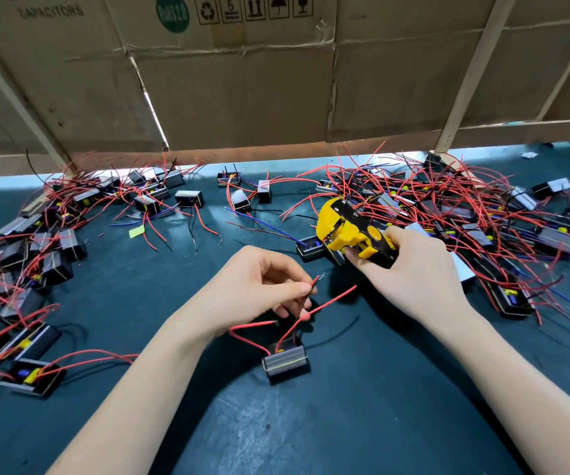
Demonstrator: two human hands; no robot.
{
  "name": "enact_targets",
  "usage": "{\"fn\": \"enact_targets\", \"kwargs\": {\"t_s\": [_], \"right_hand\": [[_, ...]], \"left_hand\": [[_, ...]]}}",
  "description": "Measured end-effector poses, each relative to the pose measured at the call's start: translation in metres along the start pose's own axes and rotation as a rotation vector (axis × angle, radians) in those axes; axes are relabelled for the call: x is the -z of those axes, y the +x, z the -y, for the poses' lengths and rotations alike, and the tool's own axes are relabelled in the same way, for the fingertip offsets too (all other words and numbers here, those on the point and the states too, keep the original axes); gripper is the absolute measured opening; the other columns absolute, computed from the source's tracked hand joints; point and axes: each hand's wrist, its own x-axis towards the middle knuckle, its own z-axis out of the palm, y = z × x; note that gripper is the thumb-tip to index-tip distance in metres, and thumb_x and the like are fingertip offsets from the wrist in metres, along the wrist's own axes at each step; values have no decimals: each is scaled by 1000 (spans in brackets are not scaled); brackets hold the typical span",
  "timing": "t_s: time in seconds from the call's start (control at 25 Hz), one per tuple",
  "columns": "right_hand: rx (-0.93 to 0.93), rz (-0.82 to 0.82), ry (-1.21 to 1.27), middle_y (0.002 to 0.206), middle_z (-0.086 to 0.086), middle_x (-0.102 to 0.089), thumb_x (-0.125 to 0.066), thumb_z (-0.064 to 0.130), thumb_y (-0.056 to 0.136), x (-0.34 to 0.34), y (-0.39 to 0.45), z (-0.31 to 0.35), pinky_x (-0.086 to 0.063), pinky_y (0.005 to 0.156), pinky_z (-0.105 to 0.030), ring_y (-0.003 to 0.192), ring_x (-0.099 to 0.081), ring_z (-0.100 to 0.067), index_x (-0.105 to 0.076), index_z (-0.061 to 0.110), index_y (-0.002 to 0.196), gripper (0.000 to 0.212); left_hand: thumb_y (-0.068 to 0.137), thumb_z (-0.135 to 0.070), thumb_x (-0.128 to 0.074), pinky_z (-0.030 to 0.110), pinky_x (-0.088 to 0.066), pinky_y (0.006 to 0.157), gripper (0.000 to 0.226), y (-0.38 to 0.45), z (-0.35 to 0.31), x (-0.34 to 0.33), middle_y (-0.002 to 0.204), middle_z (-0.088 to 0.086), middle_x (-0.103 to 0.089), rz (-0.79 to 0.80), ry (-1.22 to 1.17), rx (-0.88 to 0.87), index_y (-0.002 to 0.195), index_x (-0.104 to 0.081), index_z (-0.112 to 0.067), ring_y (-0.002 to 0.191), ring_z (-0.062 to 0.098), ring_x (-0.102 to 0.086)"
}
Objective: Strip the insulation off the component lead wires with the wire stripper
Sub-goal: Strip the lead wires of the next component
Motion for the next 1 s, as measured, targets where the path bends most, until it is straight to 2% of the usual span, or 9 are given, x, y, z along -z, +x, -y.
{"fn": "enact_targets", "kwargs": {"t_s": [0.24, 0.36, 0.44, 0.56, 0.68, 0.88, 1.0], "right_hand": [[0, 27, -7, 60, 5, -52, -59, 63, 77, 0, 0, 0, -48, 67, -40, 68, -54, -25, -58, 16, 72, 47], [-12, 21, -5, 59, 4, -52, -61, 62, 78, -1, 0, 0, -48, 66, -40, 67, -54, -25, -56, 15, 71, 47], [-20, 12, -8, 59, 6, -51, -63, 60, 79, -2, 0, -1, -48, 67, -40, 68, -55, -26, -53, 15, 69, 46], [5, -13, -100, 68, 2, -55, -63, 58, 80, -2, 0, -3, -45, 70, -41, 76, -56, -32, -53, 16, 73, 44], [13, -58, -224, 79, -4, -60, -61, 60, 79, -3, 2, -7, -37, 68, -39, 82, -58, -36, -53, 16, 78, 44], [20, -104, -301, 85, -6, -62, -63, 57, 76, -6, 2, -10, -26, 69, -36, 85, -58, -36, -56, 16, 82, 42], [33, -117, -340, 83, -7, -61, -64, 57, 76, -8, 2, -11, -24, 68, -35, 82, -58, -35, -45, 19, 77, 42]], "left_hand": [[89, 5, -62, 20, -50, 55, 15, 2, 1, -1, 66, 7, -69, -37, 61, -18, 82, -62, -9, 71, 39, -70], [91, 0, -63, 19, -48, 59, 12, 2, 0, -1, 65, -1, -66, -31, 49, -92, 84, -65, -9, 64, 18, -62], [92, -6, -64, 17, -45, 60, 9, 0, -3, -1, 64, -6, -63, -38, 16, -152, 85, -67, -8, 60, 9, -54], [94, -7, -60, 18, -44, 61, 11, 1, -6, 0, 67, -4, -61, -100, -49, -210, 85, -66, -7, 61, 12, -49], [97, -8, -56, 27, -41, 60, 12, 2, -6, -3, 61, 1, -59, -156, -64, -221, 87, -63, -7, 52, 16, -51], [96, -6, -57, 17, -44, 53, 10, 2, -4, -8, 61, 10, -64, -192, -110, -240, 88, -62, -1, 44, 19, -55], [95, -8, -59, 19, -42, 53, 9, 2, -5, -8, 61, 9, -68, -208, -112, -240, 88, -62, -3, 44, 19, -57]]}}
